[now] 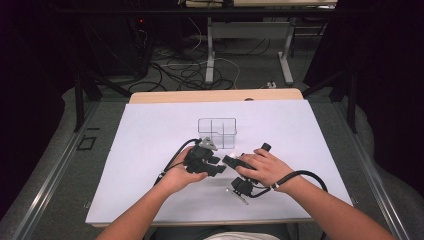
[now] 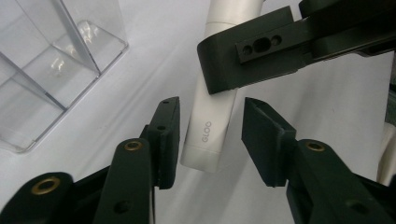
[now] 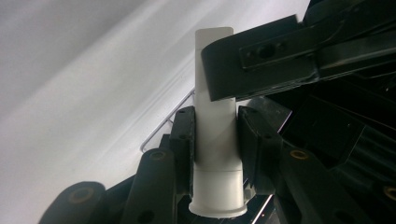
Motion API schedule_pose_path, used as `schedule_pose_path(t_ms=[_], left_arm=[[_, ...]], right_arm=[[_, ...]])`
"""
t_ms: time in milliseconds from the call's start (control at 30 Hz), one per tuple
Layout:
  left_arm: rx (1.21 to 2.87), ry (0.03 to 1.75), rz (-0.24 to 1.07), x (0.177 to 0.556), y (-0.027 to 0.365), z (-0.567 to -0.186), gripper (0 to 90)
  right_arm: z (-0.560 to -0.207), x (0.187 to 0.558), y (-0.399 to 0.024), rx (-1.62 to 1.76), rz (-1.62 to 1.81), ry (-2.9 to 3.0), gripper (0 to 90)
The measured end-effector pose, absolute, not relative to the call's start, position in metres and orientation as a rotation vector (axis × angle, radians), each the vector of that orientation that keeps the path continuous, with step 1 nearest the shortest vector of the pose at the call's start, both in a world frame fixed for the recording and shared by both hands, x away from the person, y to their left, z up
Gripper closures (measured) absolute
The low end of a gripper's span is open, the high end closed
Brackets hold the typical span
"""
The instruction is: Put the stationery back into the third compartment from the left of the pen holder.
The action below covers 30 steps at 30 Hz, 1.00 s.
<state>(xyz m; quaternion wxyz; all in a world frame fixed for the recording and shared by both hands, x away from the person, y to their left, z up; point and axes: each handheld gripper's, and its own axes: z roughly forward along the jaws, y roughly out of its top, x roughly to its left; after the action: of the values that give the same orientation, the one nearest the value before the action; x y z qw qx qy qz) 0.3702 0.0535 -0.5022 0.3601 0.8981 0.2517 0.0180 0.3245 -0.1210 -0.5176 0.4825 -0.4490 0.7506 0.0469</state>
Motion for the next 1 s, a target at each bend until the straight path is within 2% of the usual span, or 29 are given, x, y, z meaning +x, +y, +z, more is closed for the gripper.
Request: schedule_pose_path(t_ms=[400,833,1000], left_arm=[[2.388,0.58,0.05,0.372,0.05,-0.504,69.5],[2.418,0.55,0.003,0.377,0.053,-0.506,71.2],[2.393,0.611,-0.005,0.381,0.056,-0.508,71.4]], right_arm=[[-0.522,0.323,-0.117,-1.147,0.128,1.796,67.6],[-0.524,0.321,-0.115,-1.139,0.096,1.82,67.3],[-0.521,0.322,-0.115,-1.079,0.135,1.832,57.7]])
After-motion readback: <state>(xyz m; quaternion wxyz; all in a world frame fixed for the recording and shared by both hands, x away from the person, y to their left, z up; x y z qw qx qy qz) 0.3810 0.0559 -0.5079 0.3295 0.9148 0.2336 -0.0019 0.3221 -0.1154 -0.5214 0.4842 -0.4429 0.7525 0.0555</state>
